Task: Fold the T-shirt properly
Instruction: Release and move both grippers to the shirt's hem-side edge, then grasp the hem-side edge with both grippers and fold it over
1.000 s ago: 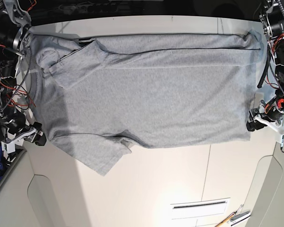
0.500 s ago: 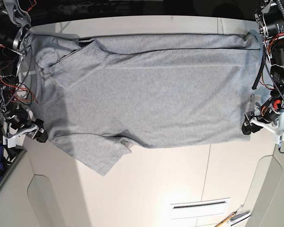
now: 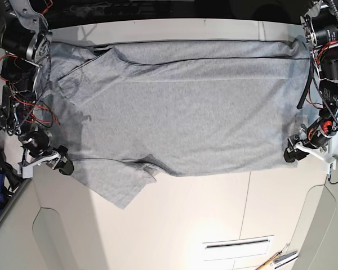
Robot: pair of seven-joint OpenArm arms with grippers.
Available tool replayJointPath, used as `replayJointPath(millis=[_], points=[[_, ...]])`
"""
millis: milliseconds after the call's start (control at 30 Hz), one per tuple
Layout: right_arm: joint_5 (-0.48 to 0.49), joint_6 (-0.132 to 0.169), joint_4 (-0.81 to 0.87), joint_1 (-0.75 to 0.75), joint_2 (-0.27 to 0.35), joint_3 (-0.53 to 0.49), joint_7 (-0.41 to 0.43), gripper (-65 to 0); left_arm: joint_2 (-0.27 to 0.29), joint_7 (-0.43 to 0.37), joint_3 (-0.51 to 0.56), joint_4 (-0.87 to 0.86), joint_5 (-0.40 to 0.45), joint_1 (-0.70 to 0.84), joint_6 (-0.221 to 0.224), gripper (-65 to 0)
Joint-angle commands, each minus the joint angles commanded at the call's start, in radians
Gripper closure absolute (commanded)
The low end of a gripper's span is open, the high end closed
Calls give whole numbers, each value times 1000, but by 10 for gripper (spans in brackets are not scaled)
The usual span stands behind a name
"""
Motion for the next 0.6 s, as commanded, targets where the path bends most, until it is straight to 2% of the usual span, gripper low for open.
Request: replayJointPath(millis=[167,433,567,600], points=[[2,4,0,2,-24,0,0,-362,7,0,0,0,-1,-6,0,-421],[3,4,0,2,-24,0,-3,-362,7,0,0,0,0,-33,-1,-420],[10,4,0,2,-24,-72,-3,-362,10,2,0,0,0,-33,-1,-414],[10,4,0,2,-24,-102,-3,-362,10,2,0,0,0,-33,-1,-386]])
